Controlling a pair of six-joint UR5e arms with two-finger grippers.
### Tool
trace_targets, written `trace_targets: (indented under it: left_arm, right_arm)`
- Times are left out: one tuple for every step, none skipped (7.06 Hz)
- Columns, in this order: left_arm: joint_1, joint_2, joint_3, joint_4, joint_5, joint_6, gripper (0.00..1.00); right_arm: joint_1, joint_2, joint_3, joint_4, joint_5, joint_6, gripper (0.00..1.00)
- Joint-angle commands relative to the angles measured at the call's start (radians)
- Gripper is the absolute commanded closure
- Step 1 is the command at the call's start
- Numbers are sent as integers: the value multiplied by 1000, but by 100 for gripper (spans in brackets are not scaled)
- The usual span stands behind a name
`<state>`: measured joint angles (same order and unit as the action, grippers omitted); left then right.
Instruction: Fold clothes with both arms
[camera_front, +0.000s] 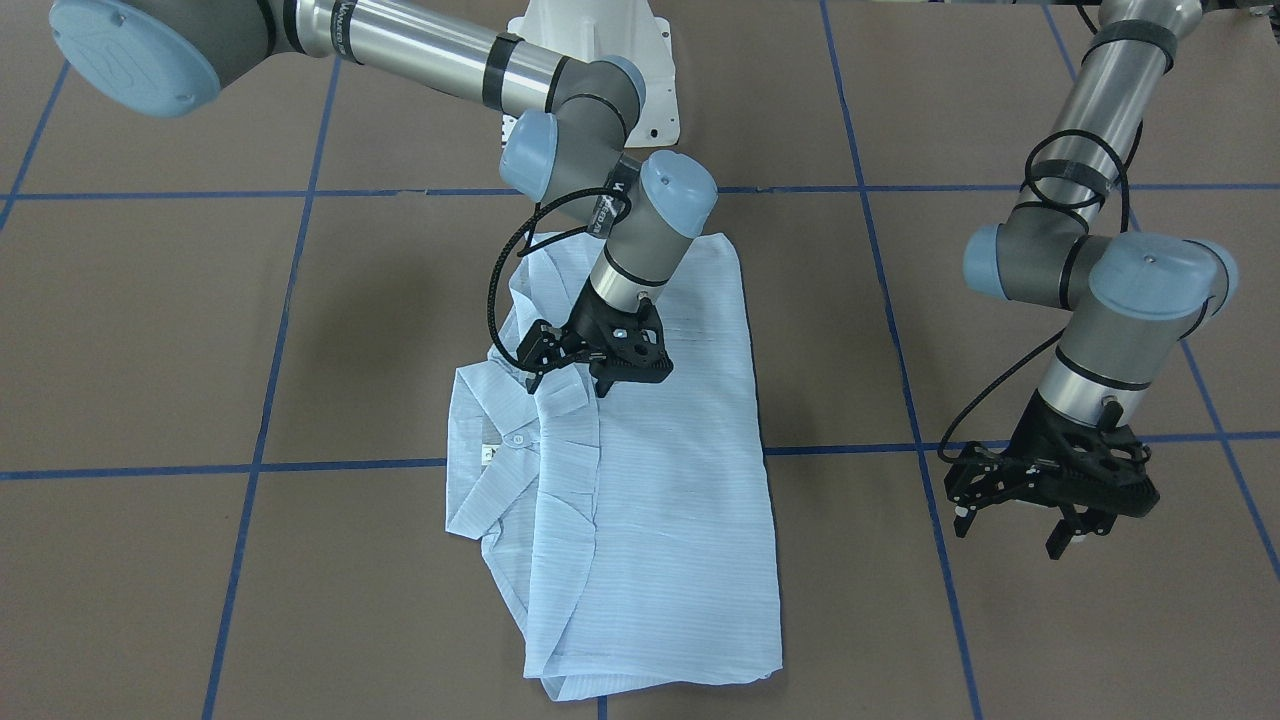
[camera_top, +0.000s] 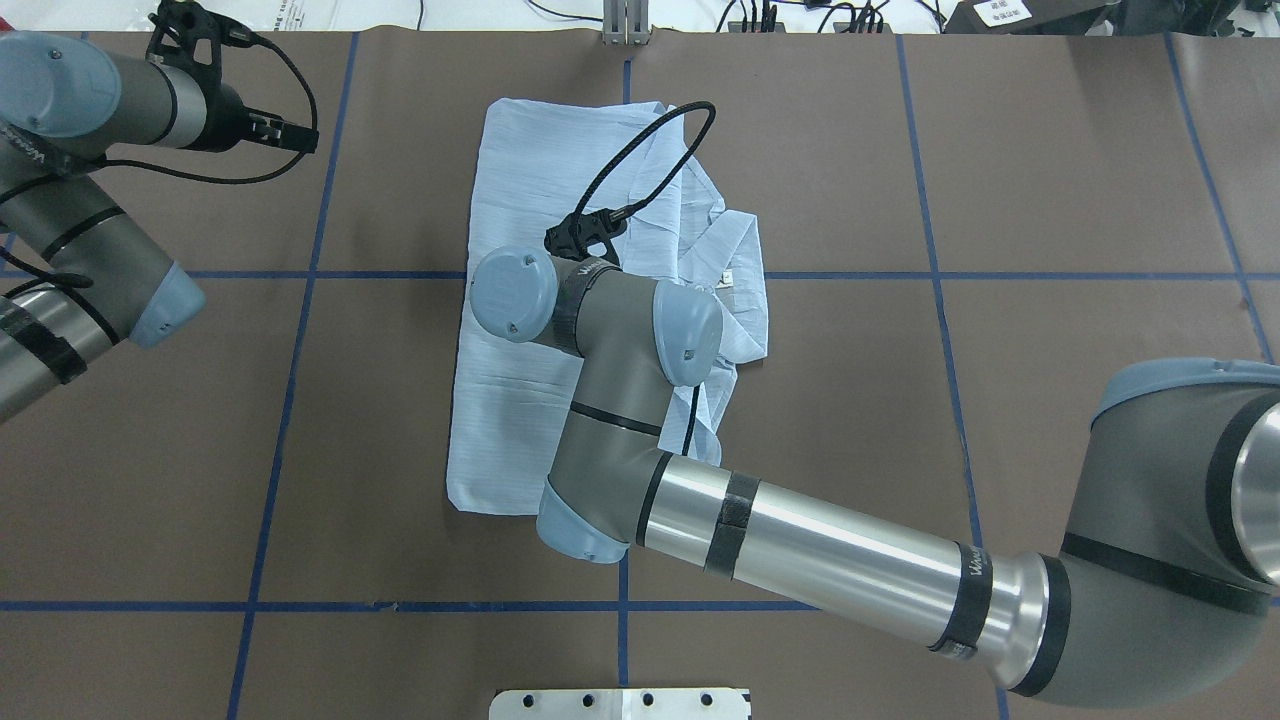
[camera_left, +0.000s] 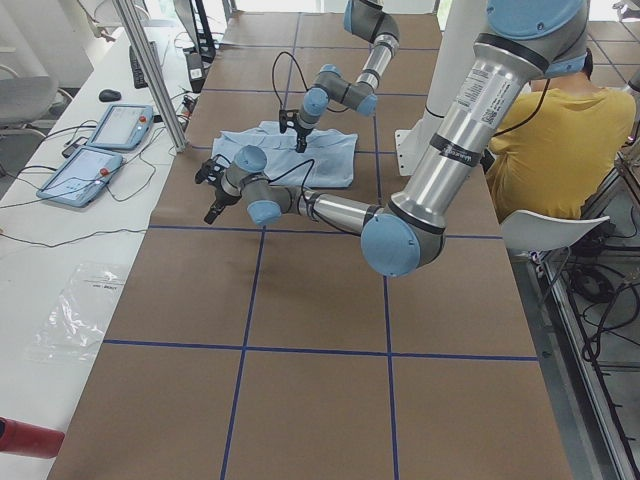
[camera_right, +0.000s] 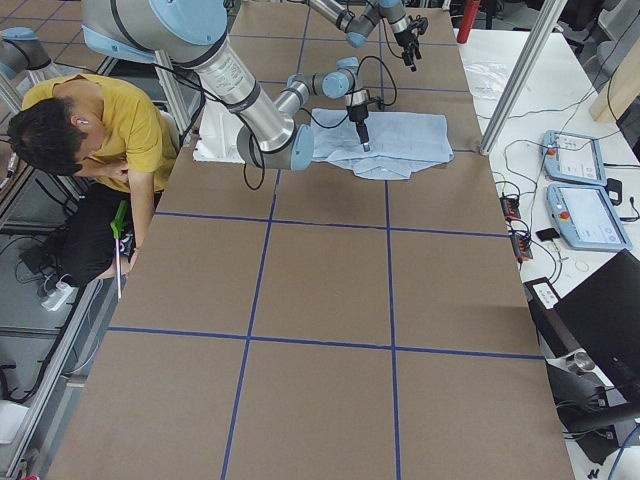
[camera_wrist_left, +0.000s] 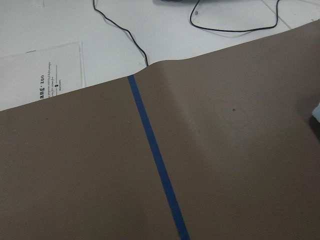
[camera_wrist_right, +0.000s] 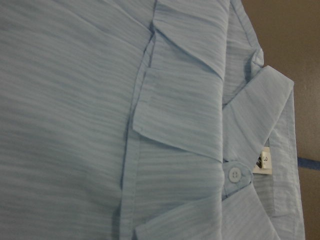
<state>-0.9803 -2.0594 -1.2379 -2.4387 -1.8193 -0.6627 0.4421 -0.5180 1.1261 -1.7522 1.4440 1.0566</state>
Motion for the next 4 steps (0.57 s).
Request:
trace_targets:
  left_arm:
    - [0,11,0,-17,0,0,0]
    - [2,12,1,-25,0,-2,0]
    - [11,13,2,-28,2,-3,0]
    - [18,13,2,-29,2,-20,0]
  right_arm:
    - [3,1,-8,-6,-1,-27,0]
    - [7,3,-5,-33,-1,-59,0]
    - [16,3,-2,-42,1,-76,0]
    - [26,1,0,-44,1,-95,0]
